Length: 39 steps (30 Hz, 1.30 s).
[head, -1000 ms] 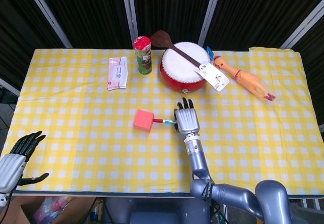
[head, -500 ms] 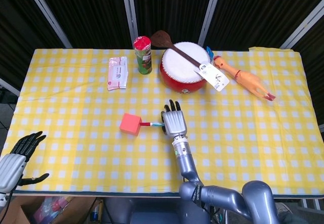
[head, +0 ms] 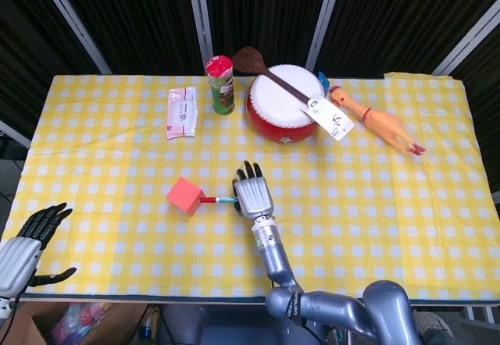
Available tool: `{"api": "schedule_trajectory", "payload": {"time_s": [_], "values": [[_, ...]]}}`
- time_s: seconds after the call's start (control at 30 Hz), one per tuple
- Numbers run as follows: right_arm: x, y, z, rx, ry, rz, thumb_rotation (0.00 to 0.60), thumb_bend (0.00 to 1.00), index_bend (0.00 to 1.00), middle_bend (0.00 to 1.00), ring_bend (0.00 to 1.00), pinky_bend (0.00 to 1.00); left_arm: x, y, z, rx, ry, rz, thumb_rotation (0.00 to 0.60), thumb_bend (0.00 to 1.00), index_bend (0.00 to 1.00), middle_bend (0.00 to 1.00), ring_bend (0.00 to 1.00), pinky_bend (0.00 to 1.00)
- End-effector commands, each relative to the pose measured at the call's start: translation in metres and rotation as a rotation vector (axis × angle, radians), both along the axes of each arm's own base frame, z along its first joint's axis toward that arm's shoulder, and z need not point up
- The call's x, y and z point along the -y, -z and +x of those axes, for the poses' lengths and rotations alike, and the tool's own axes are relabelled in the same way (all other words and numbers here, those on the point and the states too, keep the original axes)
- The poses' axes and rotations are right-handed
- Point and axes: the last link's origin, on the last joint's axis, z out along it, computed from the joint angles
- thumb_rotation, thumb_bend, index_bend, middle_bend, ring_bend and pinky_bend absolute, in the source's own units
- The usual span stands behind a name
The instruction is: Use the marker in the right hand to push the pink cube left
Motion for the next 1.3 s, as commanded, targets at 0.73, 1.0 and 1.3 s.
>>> {"api": "schedule_trajectory", "payload": {"time_s": [0.73, 1.0, 1.3], "values": [[0.0, -0.089, -0.081, -0.137, -0.028, -0.096, 0.6, 0.5, 0.67, 0.27, 0.09, 0.11, 0.002, 0.0, -0.002, -0.028, -0.003, 0.011, 0.6, 0.03, 0.0, 0.0, 0.0, 0.0], [0.004, -0.11, -0.13, -0.207, 0.043, -0.109, 0.6, 0.5, 0.67, 0.27, 0.08, 0.11, 0.002, 0.003, -0.001, -0.047, -0.002, 0.02, 0.6, 0.03, 0.0, 0.0, 0.0, 0.0], [0.014, -0.117, -0.151, -0.264, 0.089, -0.134, 0.6, 0.5, 0.67, 0.27, 0.08, 0.11, 0.002, 0.003, -0.001, -0.043, -0.007, 0.025, 0.6, 0.03, 0.0, 0.0, 0.0, 0.0]]}}
